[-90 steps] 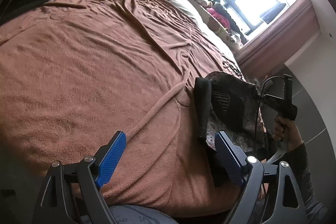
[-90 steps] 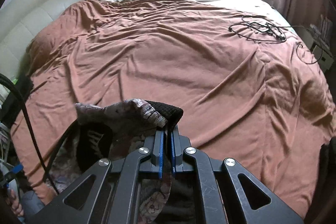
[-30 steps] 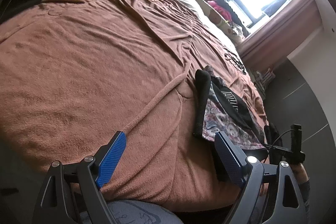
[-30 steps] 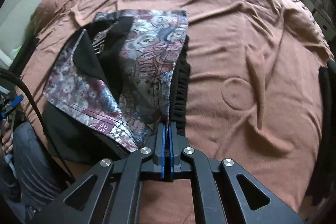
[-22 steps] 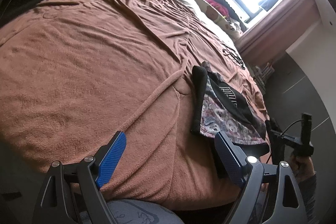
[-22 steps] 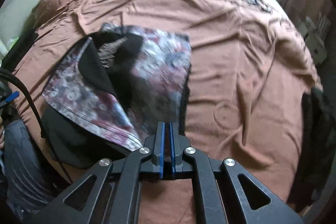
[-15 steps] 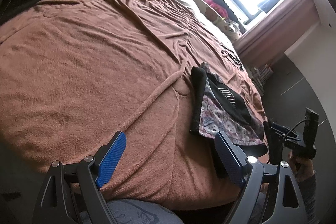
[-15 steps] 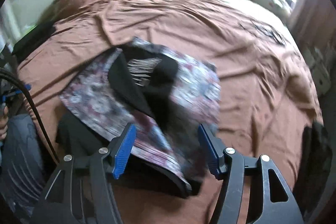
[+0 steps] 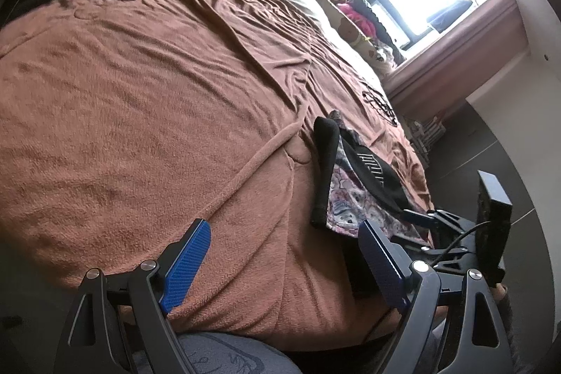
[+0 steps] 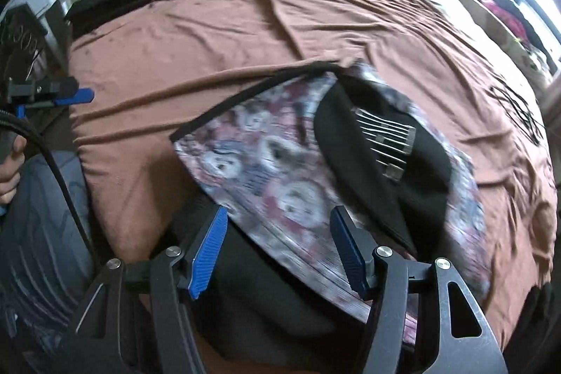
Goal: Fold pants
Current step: 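Grasp the edge of the folded shorts with the right tool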
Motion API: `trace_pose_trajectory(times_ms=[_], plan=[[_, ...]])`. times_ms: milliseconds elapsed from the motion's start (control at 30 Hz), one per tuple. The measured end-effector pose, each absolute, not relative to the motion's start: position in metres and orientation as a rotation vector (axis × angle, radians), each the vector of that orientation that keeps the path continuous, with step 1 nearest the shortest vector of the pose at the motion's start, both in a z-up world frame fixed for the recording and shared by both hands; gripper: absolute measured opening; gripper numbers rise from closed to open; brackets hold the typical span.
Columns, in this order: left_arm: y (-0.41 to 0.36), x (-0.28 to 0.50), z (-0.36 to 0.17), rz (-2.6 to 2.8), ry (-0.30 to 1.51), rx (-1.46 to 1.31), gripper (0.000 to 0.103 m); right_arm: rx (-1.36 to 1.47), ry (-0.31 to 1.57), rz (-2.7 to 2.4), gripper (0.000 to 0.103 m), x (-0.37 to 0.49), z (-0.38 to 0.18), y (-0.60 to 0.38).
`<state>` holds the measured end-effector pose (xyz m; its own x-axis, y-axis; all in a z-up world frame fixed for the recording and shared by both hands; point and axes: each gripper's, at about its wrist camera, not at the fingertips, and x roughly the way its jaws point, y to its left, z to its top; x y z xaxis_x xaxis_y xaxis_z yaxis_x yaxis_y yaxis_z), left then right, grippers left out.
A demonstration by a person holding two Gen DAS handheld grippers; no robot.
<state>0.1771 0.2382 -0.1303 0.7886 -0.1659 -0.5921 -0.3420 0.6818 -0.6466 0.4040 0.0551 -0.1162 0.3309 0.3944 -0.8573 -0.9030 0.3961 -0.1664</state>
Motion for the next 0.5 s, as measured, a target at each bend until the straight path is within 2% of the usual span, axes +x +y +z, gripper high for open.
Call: trace_pose_trajectory(times_ms=[367,400,433,500], plan=[[0.25,0.17,-0.136,0.099,0.64,-0.898,0.088,-0.875,0.864,0.96,0.059,0.403,-0.158,0.12],[0.251,0.17,-0.137,0.097,0.64,-0.905,0.088,-0.89,0.864,0.953,0.055,0.403,-0.162,0.124],[0.252,0.17,-0.137,0.097,0.641,-0.91,0.088,-0.9,0.864,0.949,0.045,0.402,-0.165,0.127],[0.253,0.17,-0.138,0.095,0.644,-0.915,0.088,-0.912,0.878,0.944,0.033,0.403,-0.171,0.134]])
